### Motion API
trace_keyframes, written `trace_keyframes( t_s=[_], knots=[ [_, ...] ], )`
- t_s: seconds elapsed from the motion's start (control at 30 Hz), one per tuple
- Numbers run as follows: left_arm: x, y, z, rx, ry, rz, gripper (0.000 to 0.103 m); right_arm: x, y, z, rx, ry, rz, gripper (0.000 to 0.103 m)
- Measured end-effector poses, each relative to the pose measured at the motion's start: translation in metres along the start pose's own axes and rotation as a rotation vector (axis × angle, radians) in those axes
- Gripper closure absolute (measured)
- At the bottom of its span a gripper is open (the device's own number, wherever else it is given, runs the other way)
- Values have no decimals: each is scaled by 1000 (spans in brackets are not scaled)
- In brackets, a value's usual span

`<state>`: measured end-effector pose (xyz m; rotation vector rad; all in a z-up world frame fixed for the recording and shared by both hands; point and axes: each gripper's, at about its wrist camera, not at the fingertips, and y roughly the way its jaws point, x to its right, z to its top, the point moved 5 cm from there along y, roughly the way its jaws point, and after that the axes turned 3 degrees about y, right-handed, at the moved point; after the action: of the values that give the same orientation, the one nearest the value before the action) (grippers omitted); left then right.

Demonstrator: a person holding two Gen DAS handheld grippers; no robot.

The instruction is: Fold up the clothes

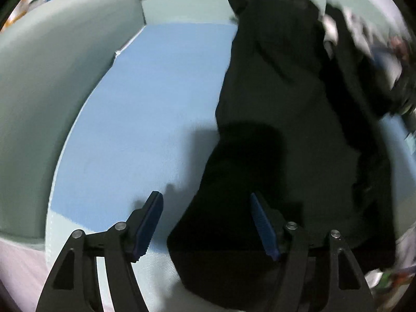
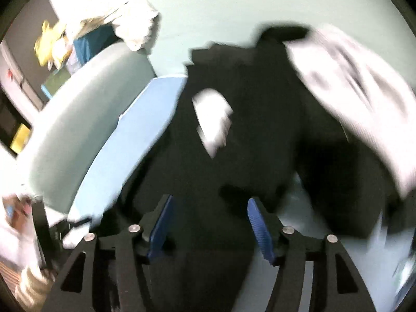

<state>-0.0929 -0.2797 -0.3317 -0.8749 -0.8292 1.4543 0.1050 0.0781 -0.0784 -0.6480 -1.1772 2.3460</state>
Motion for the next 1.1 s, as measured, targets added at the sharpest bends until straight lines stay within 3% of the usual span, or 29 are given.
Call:
trace_keyframes(
  t_s=[0.07, 0.1, 0.17, 0.23, 0.37, 0.43, 0.47, 0.53, 0.57, 0.7, 0.83, 0.93, 1.1],
  knots=[
    [6, -2, 2, 15, 14, -31, 65, -29, 32, 46, -31, -11, -31, 23],
    [9, -4, 3, 23, 21, -20, 69, -42, 52, 63, -71, -13, -38, 22],
    [18, -5, 2, 24, 58, 8, 88, -67, 91, 91, -157, -12, -49, 22],
    [26, -8, 1, 33, 102, 47, 91, -88, 132, 99, -248, 6, -72, 22],
    [18, -13, -1, 52, 67, 14, 92, -101, 204, 92, -364, 25, -272, 25],
    [11, -15, -2, 63, 38, -19, 93, -93, 224, 82, -380, 73, -307, 42],
    [8, -17, -2, 70, 27, -34, 93, -91, 228, 79, -374, 70, -309, 59],
    [5, -20, -3, 83, 11, -50, 93, -92, 225, 77, -324, -25, -325, 79],
    [3, -22, -3, 91, -9, -60, 93, -94, 220, 77, -305, -57, -287, 96],
    [-2, -39, -3, 123, -105, -125, 94, -81, 171, 85, -223, -7, -124, 97],
    [8, -80, 3, 207, -116, -203, 95, -54, 120, 93, -151, 54, -60, 97],
    [29, -113, 9, 257, -106, -285, 95, -35, 87, 93, -104, 110, 6, 97],
    [82, -156, 6, 288, -5, -378, 95, -7, 35, 86, -35, 151, 66, 97]
  ],
)
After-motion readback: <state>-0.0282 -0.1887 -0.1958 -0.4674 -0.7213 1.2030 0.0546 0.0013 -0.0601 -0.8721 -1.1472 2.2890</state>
